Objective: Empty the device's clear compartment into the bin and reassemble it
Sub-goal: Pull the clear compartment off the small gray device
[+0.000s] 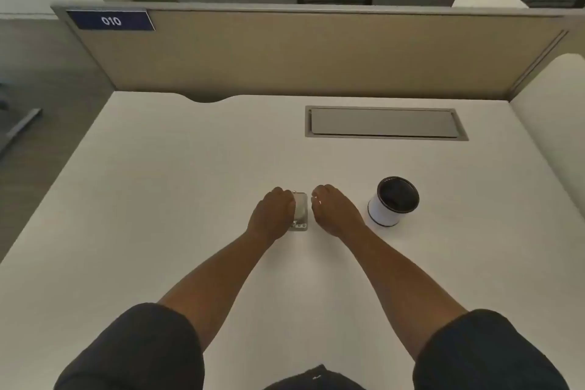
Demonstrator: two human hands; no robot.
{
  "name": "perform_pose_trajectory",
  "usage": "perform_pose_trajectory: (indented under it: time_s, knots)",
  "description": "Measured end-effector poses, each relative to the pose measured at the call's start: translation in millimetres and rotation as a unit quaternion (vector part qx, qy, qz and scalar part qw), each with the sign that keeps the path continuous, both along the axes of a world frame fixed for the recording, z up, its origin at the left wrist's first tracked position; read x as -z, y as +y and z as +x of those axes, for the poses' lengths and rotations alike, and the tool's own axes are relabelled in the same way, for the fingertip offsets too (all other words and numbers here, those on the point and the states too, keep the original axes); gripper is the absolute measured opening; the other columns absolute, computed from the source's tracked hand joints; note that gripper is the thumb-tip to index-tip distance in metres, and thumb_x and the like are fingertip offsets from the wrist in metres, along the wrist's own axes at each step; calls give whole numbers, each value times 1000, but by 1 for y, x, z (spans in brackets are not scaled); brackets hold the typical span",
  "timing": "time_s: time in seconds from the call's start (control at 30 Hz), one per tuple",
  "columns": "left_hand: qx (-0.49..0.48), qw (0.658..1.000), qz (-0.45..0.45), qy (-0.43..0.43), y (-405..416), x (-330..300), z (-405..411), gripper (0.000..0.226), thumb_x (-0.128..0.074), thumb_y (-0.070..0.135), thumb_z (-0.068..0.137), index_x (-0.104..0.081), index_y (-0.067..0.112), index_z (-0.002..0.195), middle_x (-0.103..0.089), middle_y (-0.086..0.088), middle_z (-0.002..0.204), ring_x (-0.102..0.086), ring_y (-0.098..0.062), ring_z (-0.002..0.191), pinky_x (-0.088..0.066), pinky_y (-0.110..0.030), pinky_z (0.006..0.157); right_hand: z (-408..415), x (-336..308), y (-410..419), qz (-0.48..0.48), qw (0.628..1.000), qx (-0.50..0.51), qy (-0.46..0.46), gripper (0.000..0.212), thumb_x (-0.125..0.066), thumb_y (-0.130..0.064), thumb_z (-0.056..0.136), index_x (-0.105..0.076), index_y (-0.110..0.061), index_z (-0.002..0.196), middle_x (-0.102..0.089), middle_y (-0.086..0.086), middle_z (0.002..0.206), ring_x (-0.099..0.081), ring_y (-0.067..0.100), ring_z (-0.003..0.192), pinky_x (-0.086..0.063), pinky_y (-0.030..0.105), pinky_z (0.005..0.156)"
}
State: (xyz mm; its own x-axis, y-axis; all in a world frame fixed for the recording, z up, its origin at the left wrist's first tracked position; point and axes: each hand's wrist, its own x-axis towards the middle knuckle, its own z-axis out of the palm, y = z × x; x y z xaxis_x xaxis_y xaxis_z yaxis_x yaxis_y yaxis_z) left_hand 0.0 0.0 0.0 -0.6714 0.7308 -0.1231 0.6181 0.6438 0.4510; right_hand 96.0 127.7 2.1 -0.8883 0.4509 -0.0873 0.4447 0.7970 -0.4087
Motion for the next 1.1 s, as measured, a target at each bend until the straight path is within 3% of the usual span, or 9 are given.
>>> perform_pose_trajectory:
  time_s: [0.13, 0.3, 0.43, 0.57, 0.7, 0.8, 0.87, 1.0, 1.1]
  knots:
    - [-39, 997, 8, -61, 0, 12, -1, 28, -41, 23, 98, -62, 3, 101, -57, -18, 105, -56, -31, 94, -47, -40, 80, -4, 9, -11, -38, 999, -14, -22, 21, -41, -5, 96, -58, 2, 105, -60, 18, 105, -57, 35, 98, -45, 40, 77]
    - [-58, 995, 4, -87, 1, 28, -4, 27, -46, 25, 97, -61, 4, 104, -58, -18, 108, -57, -32, 96, -44, -37, 80, -11, 20, -11, -104, 991, 62, -51, 24, -38, -21, 96, -55, -8, 84, -65, 16, 93, -54, 30, 79, -35, 33, 63]
    - [-64, 992, 16, -112, 2, 36, -5, 21, -49, 20, 94, -60, 4, 101, -58, -17, 108, -56, -32, 97, -46, -40, 82, -15, 24, -12, -196, 972, 123, -41, 32, -42, -33, 96, -60, -9, 83, -67, 9, 86, -57, 27, 79, -40, 32, 64]
    - [-80, 987, 34, -136, 0, 42, -7, 17, -50, 19, 92, -61, 8, 100, -61, -17, 105, -56, -32, 97, -45, -38, 81, -22, 22, -15, -222, 967, 119, -49, 45, -43, -23, 98, -41, -18, 54, -45, -4, 59, -47, 22, 68, -27, 22, 49]
    - [-122, 973, 67, -186, -4, 43, -4, 24, -52, 24, 94, -56, 9, 112, -65, -15, 106, -60, -27, 93, -47, -33, 77, -24, 17, -16, -251, 958, 126, -59, 43, -42, -19, 98, -45, -14, 56, -52, 4, 66, -47, 23, 70, -29, 26, 51]
    - [-181, 943, 93, -263, -6, 38, 0, 41, -53, 31, 93, -46, 10, 127, -64, -12, 108, -60, -24, 90, -46, -30, 69, -19, 14, -16, -257, 957, 126, -49, 43, -41, -20, 99, -45, -12, 57, -50, 5, 67, -46, 23, 69, -30, 28, 53]
    - [-226, 894, 127, -365, -8, 34, 3, 48, -56, 35, 91, -46, 11, 132, -62, -11, 115, -64, -27, 97, -52, -31, 66, -14, 10, -16, -268, 953, 139, -30, 46, -43, -20, 99, -42, -15, 54, -47, 3, 62, -44, 22, 64, -29, 26, 50]
    - [-233, 769, 221, -553, -14, 24, 11, 31, -55, 31, 86, -66, 13, 108, -74, -13, 101, -72, -28, 86, -59, -40, 73, -5, 3, -16, -308, 940, 148, 1, 39, -45, -20, 98, -54, -6, 63, -61, 19, 70, -49, 23, 64, -34, 31, 60]
    - [-229, 744, 248, -577, -14, 18, 16, 26, -49, 18, 90, -67, 11, 107, -75, -14, 99, -73, -30, 89, -58, -41, 79, 4, -2, -16, -319, 936, 147, 25, 40, -46, -20, 98, -59, 0, 66, -69, 26, 81, -60, 33, 71, -39, 32, 66]
